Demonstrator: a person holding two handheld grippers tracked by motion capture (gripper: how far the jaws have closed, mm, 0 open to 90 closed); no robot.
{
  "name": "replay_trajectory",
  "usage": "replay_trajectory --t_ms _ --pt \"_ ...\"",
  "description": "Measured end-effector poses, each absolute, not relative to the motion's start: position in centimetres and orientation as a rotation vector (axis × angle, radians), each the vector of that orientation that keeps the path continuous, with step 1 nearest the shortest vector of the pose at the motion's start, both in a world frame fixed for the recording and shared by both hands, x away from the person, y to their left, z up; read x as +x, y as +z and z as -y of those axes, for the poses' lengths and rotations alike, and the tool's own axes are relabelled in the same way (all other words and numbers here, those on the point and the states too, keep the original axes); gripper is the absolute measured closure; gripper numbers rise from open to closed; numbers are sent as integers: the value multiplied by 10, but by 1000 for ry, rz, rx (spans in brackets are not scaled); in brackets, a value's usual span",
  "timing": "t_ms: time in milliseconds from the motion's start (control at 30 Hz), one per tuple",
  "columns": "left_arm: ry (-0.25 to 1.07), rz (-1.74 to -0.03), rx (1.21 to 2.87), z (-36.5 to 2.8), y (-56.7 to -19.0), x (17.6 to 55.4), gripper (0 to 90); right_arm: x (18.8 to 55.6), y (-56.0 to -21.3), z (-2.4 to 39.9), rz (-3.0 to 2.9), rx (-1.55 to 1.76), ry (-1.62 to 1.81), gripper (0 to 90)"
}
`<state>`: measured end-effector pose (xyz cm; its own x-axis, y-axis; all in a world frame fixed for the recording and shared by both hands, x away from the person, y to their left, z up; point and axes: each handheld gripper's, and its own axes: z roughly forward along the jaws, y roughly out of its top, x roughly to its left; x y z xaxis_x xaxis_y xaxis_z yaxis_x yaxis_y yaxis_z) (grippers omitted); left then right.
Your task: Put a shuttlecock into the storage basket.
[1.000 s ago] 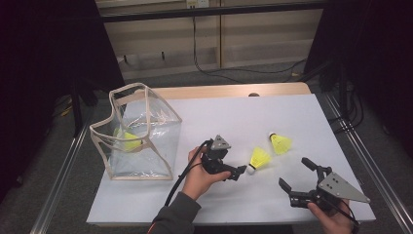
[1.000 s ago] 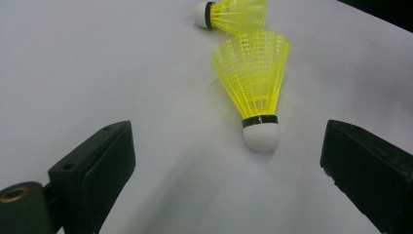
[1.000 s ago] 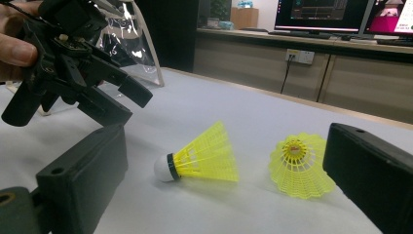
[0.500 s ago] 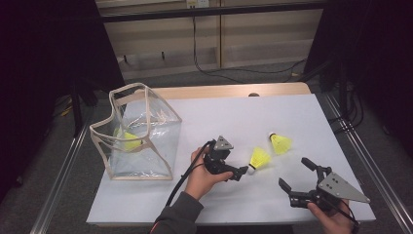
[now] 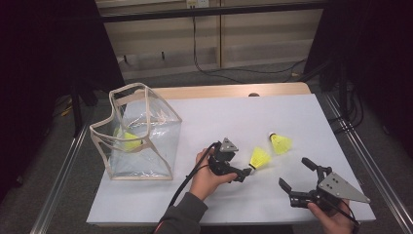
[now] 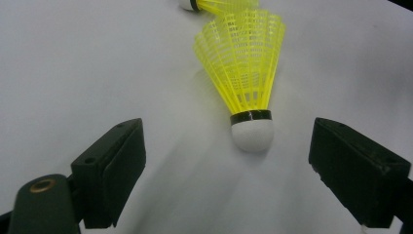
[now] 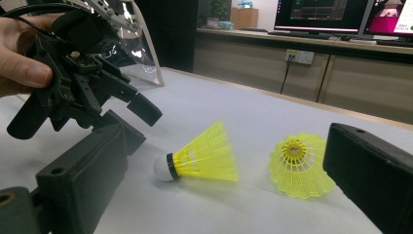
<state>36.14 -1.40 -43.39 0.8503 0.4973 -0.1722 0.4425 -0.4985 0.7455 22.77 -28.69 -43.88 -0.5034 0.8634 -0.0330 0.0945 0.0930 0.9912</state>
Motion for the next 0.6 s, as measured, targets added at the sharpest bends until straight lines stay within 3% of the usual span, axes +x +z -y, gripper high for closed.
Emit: replay_trajectory --t_ms 200,600 --pt "89 -697 2172 20 -438 361 166 227 -439 287 -1710 948 1474 23" --pt "67 -703 2162 26 -441 363 309 228 -439 287 -1711 949 1474 23"
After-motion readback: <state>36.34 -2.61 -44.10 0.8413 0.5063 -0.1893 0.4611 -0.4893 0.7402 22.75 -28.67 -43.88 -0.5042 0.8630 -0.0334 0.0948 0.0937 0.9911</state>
